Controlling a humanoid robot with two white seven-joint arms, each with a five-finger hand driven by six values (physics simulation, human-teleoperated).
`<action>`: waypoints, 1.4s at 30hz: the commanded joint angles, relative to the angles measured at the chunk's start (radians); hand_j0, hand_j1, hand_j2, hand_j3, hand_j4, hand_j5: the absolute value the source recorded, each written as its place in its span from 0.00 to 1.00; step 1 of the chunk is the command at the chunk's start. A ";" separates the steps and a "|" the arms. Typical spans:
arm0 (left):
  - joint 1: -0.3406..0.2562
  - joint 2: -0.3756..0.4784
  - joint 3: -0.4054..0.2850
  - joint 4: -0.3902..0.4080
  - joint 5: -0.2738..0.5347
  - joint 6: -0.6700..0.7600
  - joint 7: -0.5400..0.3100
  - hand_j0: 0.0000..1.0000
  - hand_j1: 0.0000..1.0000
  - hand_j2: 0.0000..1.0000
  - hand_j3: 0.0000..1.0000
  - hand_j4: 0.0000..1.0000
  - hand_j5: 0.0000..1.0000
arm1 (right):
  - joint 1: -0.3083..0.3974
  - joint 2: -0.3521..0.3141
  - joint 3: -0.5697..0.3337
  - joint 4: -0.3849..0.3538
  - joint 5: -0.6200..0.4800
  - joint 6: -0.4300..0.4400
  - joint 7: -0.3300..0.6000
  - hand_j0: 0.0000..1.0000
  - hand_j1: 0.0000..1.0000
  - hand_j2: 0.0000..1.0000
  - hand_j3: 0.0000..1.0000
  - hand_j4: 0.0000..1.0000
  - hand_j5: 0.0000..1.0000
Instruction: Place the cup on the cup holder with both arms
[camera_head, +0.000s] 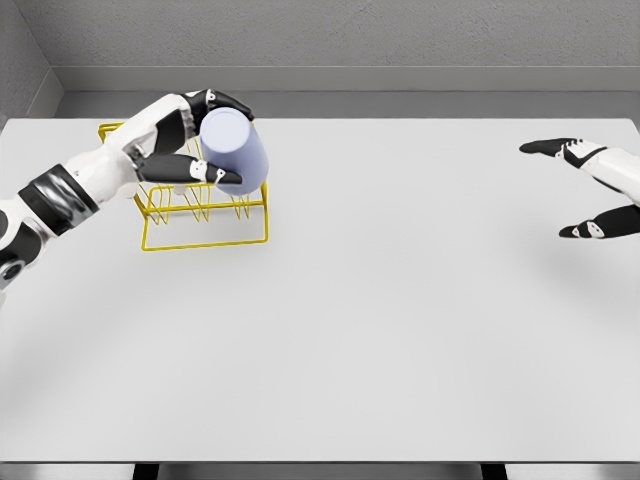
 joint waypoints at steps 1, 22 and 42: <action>0.000 0.002 0.001 0.004 0.004 0.000 0.000 0.61 0.61 0.61 0.61 0.61 0.61 | 0.000 -0.001 0.000 -0.001 -0.008 0.003 0.000 1.00 1.00 1.00 1.00 1.00 1.00; 0.014 -0.003 -0.001 0.034 -0.008 0.004 -0.001 1.00 1.00 1.00 1.00 1.00 1.00 | 0.005 -0.003 0.000 0.000 -0.009 0.003 0.000 1.00 1.00 1.00 1.00 1.00 1.00; 0.021 0.009 -0.007 0.017 -0.027 -0.147 -0.001 1.00 1.00 1.00 1.00 1.00 1.00 | 0.006 -0.003 0.000 -0.001 -0.009 0.003 0.000 1.00 1.00 1.00 1.00 1.00 1.00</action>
